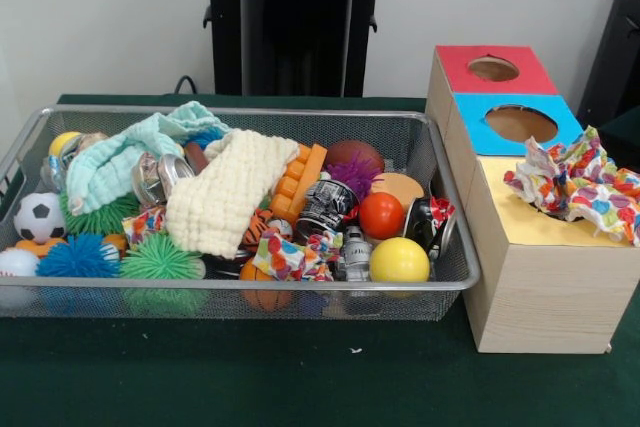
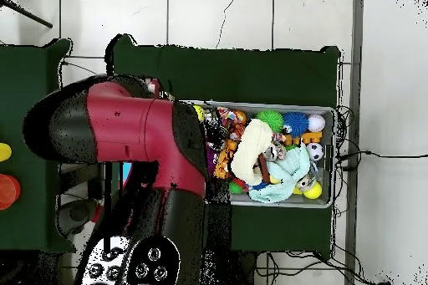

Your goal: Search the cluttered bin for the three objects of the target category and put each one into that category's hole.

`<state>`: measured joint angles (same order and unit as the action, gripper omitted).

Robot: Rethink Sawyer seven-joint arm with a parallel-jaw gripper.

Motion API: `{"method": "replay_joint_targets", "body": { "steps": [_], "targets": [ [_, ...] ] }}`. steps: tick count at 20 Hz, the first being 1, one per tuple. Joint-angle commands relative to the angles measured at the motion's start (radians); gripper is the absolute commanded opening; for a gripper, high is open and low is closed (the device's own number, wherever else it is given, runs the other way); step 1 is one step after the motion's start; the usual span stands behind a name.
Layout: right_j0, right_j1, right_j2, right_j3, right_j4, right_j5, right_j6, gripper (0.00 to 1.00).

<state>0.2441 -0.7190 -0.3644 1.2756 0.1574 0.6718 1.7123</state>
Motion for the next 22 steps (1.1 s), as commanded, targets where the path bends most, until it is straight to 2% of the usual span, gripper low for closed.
{"method": "replay_joint_targets", "body": {
  "steps": [1, 12, 22],
  "targets": [
    [-0.034, 0.059, 0.090, 0.147, -0.058, -0.050, 0.084, 0.00],
    [-0.031, 0.070, 0.096, 0.158, -0.061, -0.074, 0.117, 0.00],
    [-0.009, 0.116, 0.083, 0.183, -0.059, -0.103, 0.162, 0.00]
  ]
}}
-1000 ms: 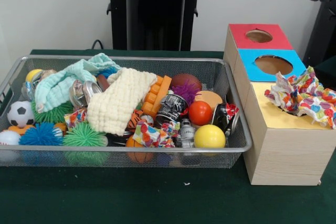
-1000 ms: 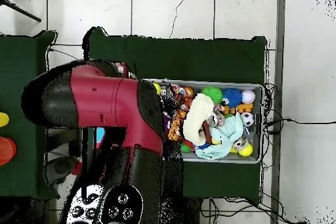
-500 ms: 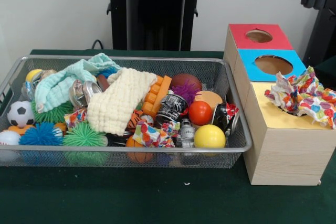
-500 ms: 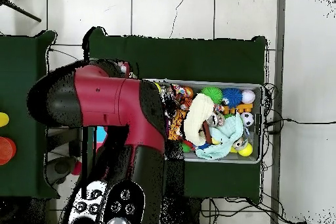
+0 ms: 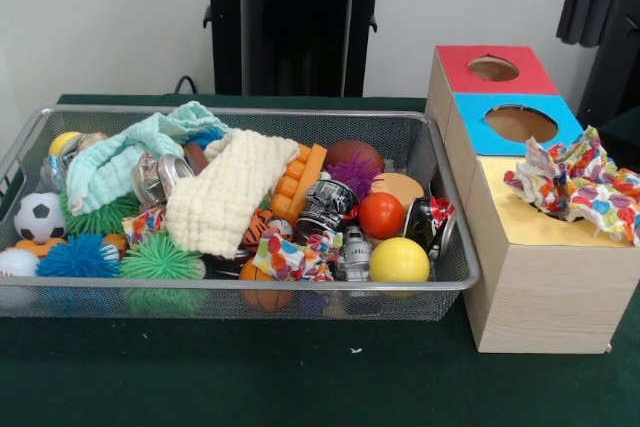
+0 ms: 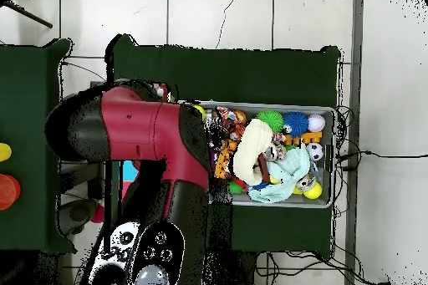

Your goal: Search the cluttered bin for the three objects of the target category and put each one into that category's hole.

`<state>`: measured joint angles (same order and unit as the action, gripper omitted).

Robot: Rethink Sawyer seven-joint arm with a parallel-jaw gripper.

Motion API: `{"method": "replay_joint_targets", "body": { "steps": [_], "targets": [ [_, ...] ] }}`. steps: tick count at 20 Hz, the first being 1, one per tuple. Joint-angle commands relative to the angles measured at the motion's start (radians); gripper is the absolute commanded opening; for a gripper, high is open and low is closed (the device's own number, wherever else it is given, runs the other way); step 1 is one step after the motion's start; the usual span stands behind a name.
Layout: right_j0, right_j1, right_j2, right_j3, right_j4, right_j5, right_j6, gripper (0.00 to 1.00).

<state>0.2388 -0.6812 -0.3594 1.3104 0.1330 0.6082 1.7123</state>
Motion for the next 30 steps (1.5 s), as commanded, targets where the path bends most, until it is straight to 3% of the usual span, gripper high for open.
{"method": "replay_joint_targets", "body": {
  "steps": [1, 17, 24, 30],
  "targets": [
    [-0.002, 0.084, 0.075, 0.154, -0.038, -0.054, 0.165, 0.00],
    [-0.017, 0.072, 0.123, 0.209, 0.116, -0.069, 0.257, 0.00],
    [0.028, 0.055, 0.066, 0.164, 0.151, 0.089, 0.292, 0.00],
    [0.012, 0.027, 0.109, 0.212, 0.232, 0.072, 0.292, 0.00]
  ]
}}
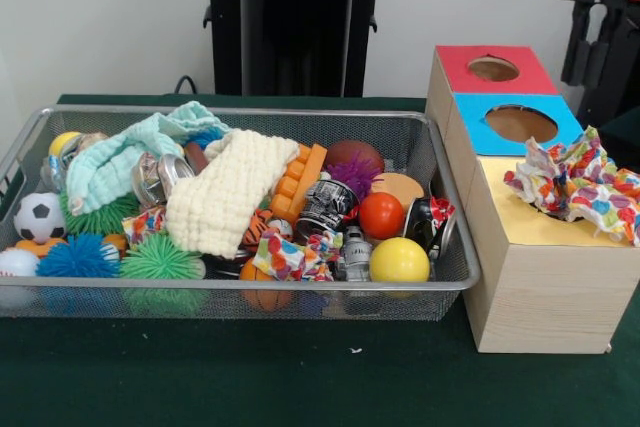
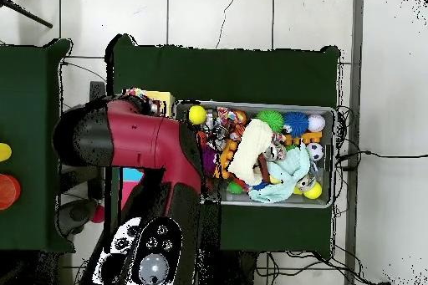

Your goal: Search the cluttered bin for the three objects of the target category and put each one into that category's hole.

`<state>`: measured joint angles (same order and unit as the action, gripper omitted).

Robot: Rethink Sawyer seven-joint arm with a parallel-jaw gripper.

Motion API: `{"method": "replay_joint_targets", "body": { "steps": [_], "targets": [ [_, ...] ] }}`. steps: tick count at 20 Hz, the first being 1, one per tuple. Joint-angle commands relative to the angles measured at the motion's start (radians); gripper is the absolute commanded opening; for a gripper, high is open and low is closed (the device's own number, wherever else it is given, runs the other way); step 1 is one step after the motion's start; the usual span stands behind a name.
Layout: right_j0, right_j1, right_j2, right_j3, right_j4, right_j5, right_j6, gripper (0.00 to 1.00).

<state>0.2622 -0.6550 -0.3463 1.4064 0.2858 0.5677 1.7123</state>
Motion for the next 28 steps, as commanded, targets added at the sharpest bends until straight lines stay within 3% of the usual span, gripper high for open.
{"method": "replay_joint_targets", "body": {
  "steps": [1, 6, 11, 18, 28],
  "targets": [
    [-0.016, -0.003, 0.105, 0.125, 0.095, 0.110, 0.289, 0.00],
    [-0.018, -0.007, 0.120, 0.159, 0.140, 0.073, 0.271, 0.00],
    [-0.011, 0.025, 0.093, 0.159, 0.112, 0.051, 0.234, 0.00],
    [-0.028, 0.063, 0.106, 0.180, 0.085, -0.053, 0.197, 0.00],
    [-0.025, 0.076, 0.111, 0.179, 0.104, -0.057, 0.211, 0.00]
  ]
}}
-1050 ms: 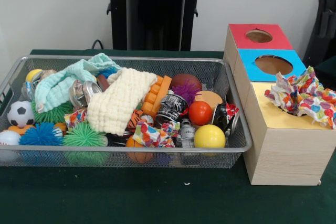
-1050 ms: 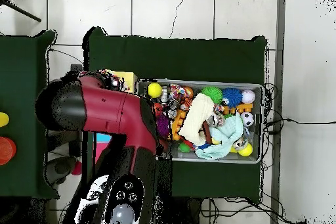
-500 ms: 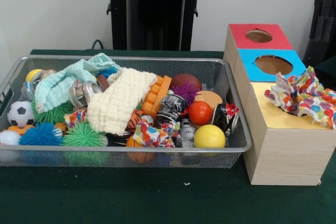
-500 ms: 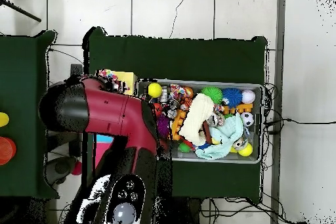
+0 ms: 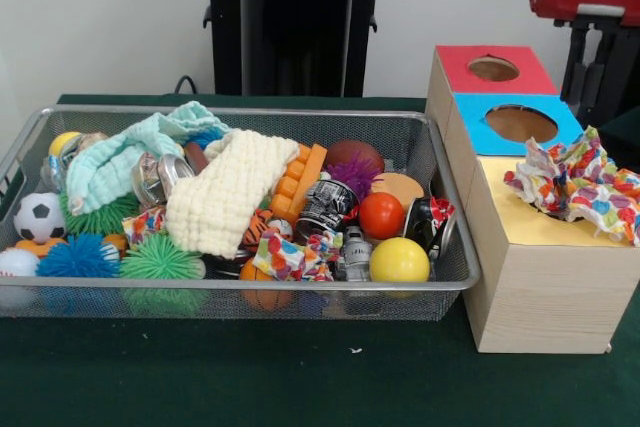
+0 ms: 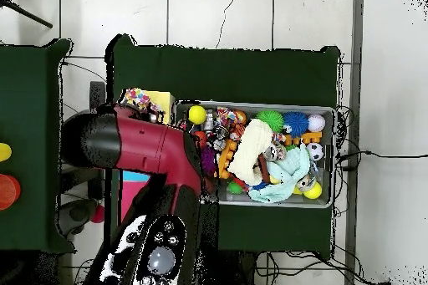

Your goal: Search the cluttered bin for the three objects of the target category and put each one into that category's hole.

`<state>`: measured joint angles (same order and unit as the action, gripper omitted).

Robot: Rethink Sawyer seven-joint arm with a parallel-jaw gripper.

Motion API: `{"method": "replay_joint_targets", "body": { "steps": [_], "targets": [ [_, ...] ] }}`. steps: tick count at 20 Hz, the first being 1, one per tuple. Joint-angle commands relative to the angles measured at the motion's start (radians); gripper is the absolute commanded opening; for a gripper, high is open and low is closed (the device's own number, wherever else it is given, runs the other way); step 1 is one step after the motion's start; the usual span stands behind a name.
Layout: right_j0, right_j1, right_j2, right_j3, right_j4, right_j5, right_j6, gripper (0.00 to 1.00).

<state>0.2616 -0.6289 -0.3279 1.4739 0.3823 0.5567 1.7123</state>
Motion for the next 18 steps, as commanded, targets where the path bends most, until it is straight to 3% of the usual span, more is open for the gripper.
{"method": "replay_joint_targets", "body": {
  "steps": [1, 9, 18],
  "targets": [
    [-0.025, 0.048, 0.098, 0.114, 0.015, -0.049, 0.215, 0.00],
    [-0.018, 0.014, 0.118, 0.136, 0.094, -0.010, 0.278, 0.00],
    [-0.012, 0.017, 0.120, 0.134, 0.127, -0.008, 0.265, 0.00]
  ]
}}
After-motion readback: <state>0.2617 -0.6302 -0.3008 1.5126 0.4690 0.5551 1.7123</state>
